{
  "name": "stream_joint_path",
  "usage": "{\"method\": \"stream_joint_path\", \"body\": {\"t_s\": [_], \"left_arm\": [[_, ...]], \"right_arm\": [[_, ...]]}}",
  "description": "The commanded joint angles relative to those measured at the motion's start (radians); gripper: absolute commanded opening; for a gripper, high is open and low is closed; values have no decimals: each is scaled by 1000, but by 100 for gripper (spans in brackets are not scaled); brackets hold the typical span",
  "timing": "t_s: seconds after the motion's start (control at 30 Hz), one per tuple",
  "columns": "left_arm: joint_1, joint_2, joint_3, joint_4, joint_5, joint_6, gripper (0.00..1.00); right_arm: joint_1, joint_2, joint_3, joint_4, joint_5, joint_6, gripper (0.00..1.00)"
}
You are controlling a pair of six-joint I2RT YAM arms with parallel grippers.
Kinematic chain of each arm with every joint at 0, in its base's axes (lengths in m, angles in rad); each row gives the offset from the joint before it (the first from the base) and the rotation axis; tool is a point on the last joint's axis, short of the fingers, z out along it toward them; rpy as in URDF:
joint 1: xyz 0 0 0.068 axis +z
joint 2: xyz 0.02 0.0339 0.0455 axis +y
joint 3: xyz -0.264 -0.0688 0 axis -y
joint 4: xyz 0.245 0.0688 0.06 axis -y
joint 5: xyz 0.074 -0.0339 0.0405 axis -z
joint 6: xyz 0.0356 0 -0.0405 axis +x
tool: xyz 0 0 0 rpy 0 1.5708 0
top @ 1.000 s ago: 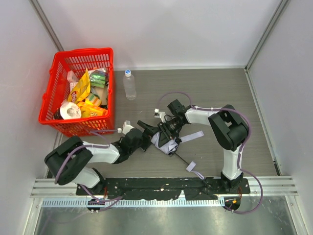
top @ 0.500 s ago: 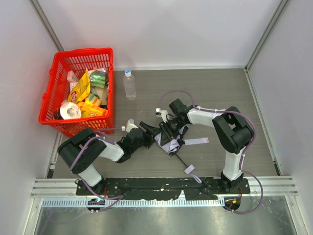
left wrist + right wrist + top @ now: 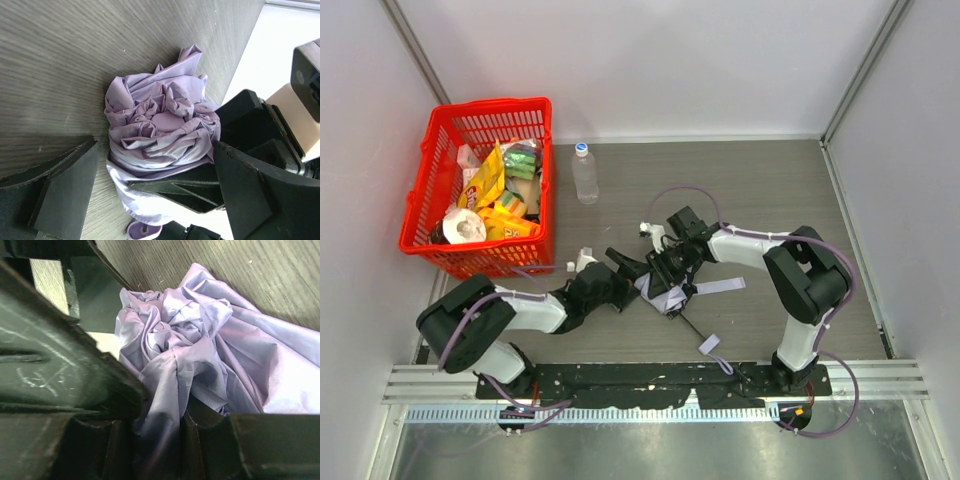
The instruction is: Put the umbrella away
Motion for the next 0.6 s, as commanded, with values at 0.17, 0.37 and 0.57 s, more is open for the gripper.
{"method": "stream_joint_path", "body": {"t_s": [0.17,0.37,0.57], "left_arm": [[-36,180,48,232,49,16,100],[-40,235,29,319,6,37,61],[-42,275,28,336,-7,54,17]], "right_arm": [[20,-97,-35,219,-58,-63,1],[37,-74,24,130,-55,-130,1],[55,-88,1,86,14,-150,1]]}}
